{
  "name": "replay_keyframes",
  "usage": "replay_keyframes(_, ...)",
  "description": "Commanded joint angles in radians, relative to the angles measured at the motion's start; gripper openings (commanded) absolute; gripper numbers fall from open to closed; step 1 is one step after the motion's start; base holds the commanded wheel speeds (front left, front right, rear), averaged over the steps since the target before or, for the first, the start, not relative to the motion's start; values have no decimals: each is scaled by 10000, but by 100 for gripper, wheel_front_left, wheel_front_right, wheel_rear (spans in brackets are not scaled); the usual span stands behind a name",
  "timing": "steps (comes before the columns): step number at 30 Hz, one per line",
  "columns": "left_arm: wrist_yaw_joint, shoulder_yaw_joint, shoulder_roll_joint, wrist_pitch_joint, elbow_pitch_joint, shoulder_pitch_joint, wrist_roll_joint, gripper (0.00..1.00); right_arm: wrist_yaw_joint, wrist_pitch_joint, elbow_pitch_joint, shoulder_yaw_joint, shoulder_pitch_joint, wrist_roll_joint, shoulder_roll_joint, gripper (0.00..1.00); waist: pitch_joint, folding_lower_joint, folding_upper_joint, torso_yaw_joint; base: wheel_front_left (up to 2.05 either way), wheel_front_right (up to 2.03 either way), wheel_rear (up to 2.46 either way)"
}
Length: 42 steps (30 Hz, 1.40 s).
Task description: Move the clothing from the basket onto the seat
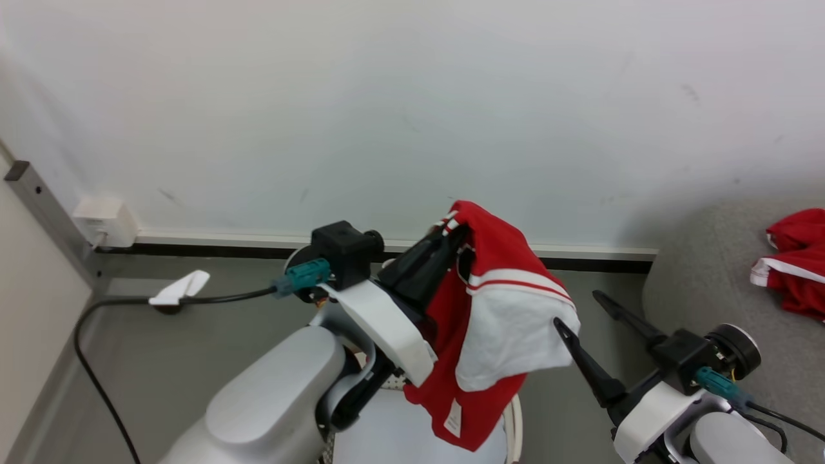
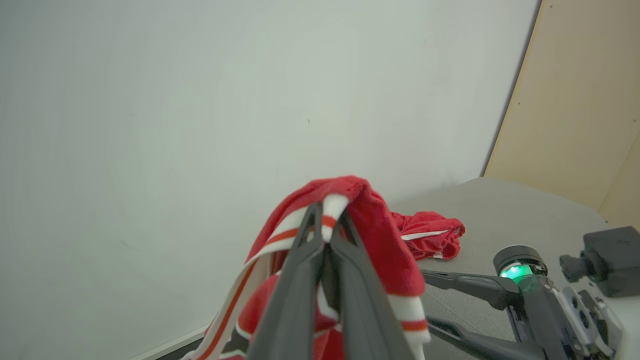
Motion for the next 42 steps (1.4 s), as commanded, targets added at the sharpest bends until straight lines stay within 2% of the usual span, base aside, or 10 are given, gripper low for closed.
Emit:
replay_keyframes(1,-58,-69,-75,55,-28,-47,75,0,-25,25,298,197,-250,33,47,100,-40,-1,-1,194,0,0,0)
replay_keyframes(9,-460,-705,-685,138,63,9,8,0,-25,18,1764,1271,-1062,372,173,100,-245,-1,-1,1171,0,0,0)
replay_keyframes(18,-865,-1508,-1183,290,395,65,-146,0,-26,-96,2492,2487,-1652,1018,174,100,-433,-1,-1,2159,0,0,0)
replay_keyframes(26,-986,-1893,-1171,273,411,-32,-357,0,-26,-182,2416,3737,-2132,1723,62,100,-409,-1,-1,2443,0,0,0)
replay_keyframes(33,-1036,-2052,-1105,235,346,-155,-488,0,-26,-175,1804,3877,-2353,1684,-94,100,-316,-1,-1,2454,0,0,0)
replay_keyframes(34,-1039,-2068,-1101,225,343,-174,-499,0,-26,-175,1770,3880,-2367,1682,-122,90,-304,-1,-1,2454,0,0,0)
replay_keyframes(35,-1041,-2082,-1096,212,345,-195,-510,0,-25,-176,1737,3917,-2378,1687,-138,49,-295,-1,-1,2452,0,0,0)
replay_keyframes(36,-1043,-2090,-1091,203,351,-215,-518,0,-26,-176,1711,3954,-2394,1713,-148,14,-285,-1,-1,2446,0,0,0)
replay_keyframes(37,-1046,-2092,-1084,194,360,-228,-527,0,-25,-177,1678,4000,-2411,1745,-163,0,-279,-1,-1,2437,0,0,0)
replay_keyframes(42,-1051,-2082,-1038,133,445,-246,-588,0,-26,-178,1482,3967,-2436,1857,-284,0,-250,-1,-1,2344,0,0,0)
